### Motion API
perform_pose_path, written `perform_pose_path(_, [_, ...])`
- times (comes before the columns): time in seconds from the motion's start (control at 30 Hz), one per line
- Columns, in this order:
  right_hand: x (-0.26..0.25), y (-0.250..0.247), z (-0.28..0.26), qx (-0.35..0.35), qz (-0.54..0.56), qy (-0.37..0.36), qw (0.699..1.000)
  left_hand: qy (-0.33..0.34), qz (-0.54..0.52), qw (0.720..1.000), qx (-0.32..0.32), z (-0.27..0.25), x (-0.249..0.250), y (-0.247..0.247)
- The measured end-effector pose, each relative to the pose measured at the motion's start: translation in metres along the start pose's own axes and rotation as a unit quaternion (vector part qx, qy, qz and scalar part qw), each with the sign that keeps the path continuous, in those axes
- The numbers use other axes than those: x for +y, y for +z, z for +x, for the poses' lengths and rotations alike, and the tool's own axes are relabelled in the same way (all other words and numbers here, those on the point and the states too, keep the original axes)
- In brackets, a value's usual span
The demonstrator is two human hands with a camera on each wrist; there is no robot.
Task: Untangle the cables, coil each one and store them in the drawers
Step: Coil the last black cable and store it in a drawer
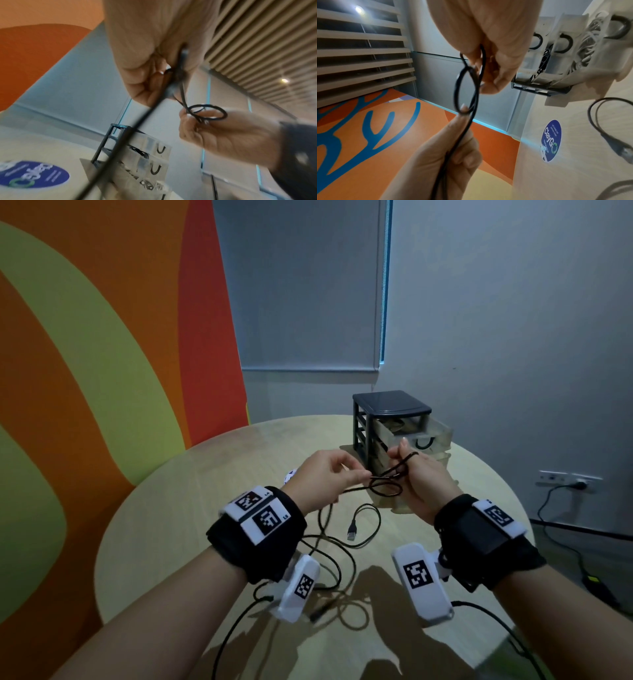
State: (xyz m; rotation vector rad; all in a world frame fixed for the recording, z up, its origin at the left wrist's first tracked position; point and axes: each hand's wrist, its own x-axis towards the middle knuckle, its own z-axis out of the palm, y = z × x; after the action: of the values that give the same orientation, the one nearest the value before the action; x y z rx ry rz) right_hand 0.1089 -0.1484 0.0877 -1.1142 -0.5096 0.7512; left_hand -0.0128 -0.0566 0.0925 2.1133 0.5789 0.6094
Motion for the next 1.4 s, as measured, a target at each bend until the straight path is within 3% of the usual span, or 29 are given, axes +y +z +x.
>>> perform_pose_path(0.17, [0.006, -0.006, -0.005, -0.171, -0.026, 0.103, 0.979, 0.003, -0.159, 0.978, 0.137, 0.009, -0.001, -0.013])
perform_pose_path(0.23, [0.006, -0.003, -0.008, -0.215, -0.023, 0.115, 0.97, 0.011, -0.179, 0.971, 0.16, 0.01, -0.001, -0.01])
perform_pose_path(0.33, [-0.001, 0.004, -0.009, -0.238, 0.012, 0.107, 0.965, 0.027, -0.199, 0.965, 0.167, 0.008, -0.003, -0.003])
perform_pose_path(0.47, [-0.004, 0.002, -0.008, -0.255, 0.136, 0.116, 0.95, 0.053, -0.276, 0.947, 0.155, 0.006, 0.005, 0.0])
perform_pose_path(0.6, [-0.004, 0.009, -0.017, -0.251, 0.096, 0.117, 0.956, 0.06, -0.296, 0.939, 0.164, 0.012, 0.01, -0.007])
perform_pose_path(0.7, [-0.001, 0.014, -0.02, -0.267, 0.117, 0.116, 0.949, 0.019, -0.329, 0.936, 0.121, 0.012, 0.008, -0.007])
perform_pose_path(0.77, [0.0, 0.014, -0.019, -0.256, 0.164, 0.121, 0.945, 0.005, -0.334, 0.937, 0.105, 0.011, 0.002, -0.007])
perform_pose_path(0.87, [-0.001, 0.009, -0.011, -0.25, 0.202, 0.118, 0.94, 0.005, -0.252, 0.962, 0.109, 0.012, -0.01, -0.01])
perform_pose_path(1.0, [0.008, 0.016, -0.006, -0.185, 0.098, 0.114, 0.971, -0.006, -0.129, 0.989, 0.069, 0.009, -0.013, -0.008])
perform_pose_path(1.1, [0.016, 0.019, -0.003, -0.161, 0.051, 0.118, 0.979, 0.01, 0.004, 0.999, 0.048, 0.008, -0.012, -0.01])
perform_pose_path(1.17, [0.01, 0.011, -0.002, -0.152, -0.041, 0.098, 0.983, 0.014, 0.053, 0.995, 0.082, 0.009, -0.014, -0.023])
perform_pose_path(1.23, [0.003, -0.005, 0.001, -0.096, -0.191, 0.042, 0.976, -0.004, 0.076, 0.986, 0.148, 0.01, -0.017, -0.044])
perform_pose_path(1.33, [-0.004, -0.036, 0.012, 0.018, -0.403, -0.056, 0.913, -0.064, 0.037, 0.963, 0.26, 0.006, -0.032, -0.079])
perform_pose_path(1.4, [-0.006, -0.054, 0.022, 0.073, -0.422, -0.071, 0.901, -0.114, 0.004, 0.941, 0.32, 0.003, -0.048, -0.097])
